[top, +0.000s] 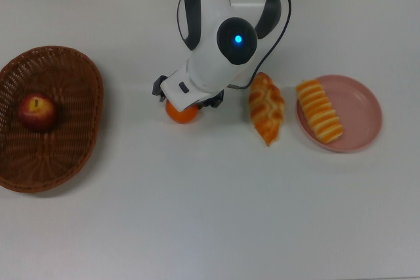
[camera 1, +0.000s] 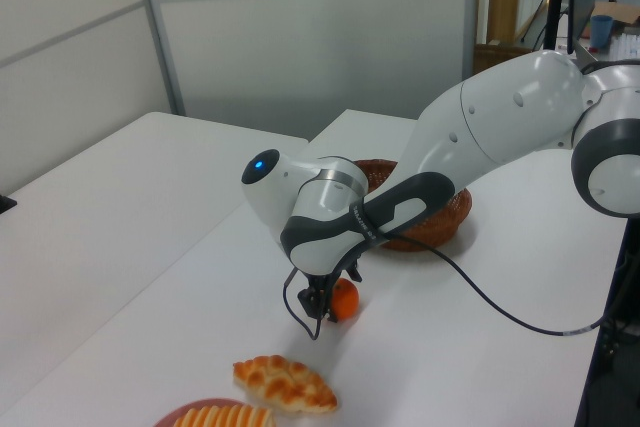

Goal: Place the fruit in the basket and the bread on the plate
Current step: 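Carry the orange into the basket beside the apple and release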

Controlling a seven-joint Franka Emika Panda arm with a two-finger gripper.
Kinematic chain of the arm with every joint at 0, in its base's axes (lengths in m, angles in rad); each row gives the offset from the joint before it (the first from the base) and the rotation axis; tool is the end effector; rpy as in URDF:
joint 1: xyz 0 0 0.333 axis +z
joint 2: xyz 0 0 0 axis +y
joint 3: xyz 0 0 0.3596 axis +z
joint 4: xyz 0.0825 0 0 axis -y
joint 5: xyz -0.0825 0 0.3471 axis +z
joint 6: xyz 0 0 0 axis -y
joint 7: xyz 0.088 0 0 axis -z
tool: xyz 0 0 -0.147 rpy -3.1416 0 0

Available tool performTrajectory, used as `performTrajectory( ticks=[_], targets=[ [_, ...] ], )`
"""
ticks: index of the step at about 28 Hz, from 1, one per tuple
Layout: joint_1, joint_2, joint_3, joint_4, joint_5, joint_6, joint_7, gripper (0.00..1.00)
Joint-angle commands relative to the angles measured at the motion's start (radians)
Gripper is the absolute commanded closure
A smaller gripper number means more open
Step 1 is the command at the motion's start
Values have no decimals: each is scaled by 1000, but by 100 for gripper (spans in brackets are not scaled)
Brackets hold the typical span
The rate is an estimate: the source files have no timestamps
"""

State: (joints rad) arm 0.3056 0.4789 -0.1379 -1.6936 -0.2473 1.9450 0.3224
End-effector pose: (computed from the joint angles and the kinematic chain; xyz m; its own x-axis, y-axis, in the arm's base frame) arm 0.6204 0.0885 0.3293 0.9887 -0.0526 -0.1405 -0.0042 -0.9458 0.3246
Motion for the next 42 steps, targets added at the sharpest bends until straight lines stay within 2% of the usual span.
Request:
performTrajectory(
  ticks=[1, 3, 8, 9, 12, 17, 22, 23, 28, 35, 38, 41, 42],
  targets=[
    [-8, -19, -2, -26, -12, 6, 6, 68],
    [-8, -20, -2, -21, -7, 6, 9, 77],
    [-5, -52, 6, 6, 19, -4, 18, 79],
    [-5, -80, 4, 8, 34, -6, 17, 79],
    [-11, -105, -5, 8, 48, -6, 17, 79],
    [-85, -137, -11, 9, 48, -11, 1, 79],
    [-209, -143, -11, 12, 42, -12, -94, 79],
    [-253, -140, -11, 14, 39, -11, -135, 79],
    [-357, -131, -11, 12, 36, 0, -230, 79],
    [-444, -129, -11, 5, 17, -12, -289, 78],
    [-448, -115, -11, 5, 11, -8, -289, 73],
    [-441, -100, -9, 8, 6, -9, -289, 45],
    [-441, -100, -9, 8, 6, -9, -289, 30]
  ],
)
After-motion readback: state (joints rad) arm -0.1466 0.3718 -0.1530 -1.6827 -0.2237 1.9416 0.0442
